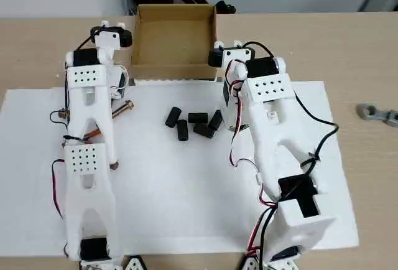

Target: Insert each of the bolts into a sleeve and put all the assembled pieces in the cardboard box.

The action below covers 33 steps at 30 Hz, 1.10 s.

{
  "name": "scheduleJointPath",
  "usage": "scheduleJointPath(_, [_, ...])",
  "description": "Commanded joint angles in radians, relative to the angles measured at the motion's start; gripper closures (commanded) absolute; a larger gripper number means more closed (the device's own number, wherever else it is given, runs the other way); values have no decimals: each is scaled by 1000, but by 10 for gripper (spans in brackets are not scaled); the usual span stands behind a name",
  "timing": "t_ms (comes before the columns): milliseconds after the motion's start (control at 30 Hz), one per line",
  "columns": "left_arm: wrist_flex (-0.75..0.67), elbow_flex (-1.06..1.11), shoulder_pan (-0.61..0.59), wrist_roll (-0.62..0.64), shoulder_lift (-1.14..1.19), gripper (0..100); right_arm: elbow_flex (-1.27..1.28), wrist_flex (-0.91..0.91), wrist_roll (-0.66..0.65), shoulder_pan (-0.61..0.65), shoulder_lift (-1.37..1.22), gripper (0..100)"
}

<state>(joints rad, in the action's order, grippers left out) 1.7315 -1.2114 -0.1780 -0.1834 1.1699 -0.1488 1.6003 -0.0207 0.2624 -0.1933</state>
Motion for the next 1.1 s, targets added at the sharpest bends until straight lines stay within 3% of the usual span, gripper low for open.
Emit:
scheduleJointPath(0, [23, 223, -15, -35, -69, 995, -40, 5, 8, 1, 4, 990])
scheduleJointPath(133, [20, 326, -48, -38, -150, 995, -40, 1, 11, 1, 5, 990])
scheduleJointPath(533, [20, 344, -49, -28, -379, 995, -46, 2, 14, 1, 13, 990])
scheduleJointPath(1067, [20, 438, 21, 123, -704, 995, -46, 1, 11, 2, 163, 991])
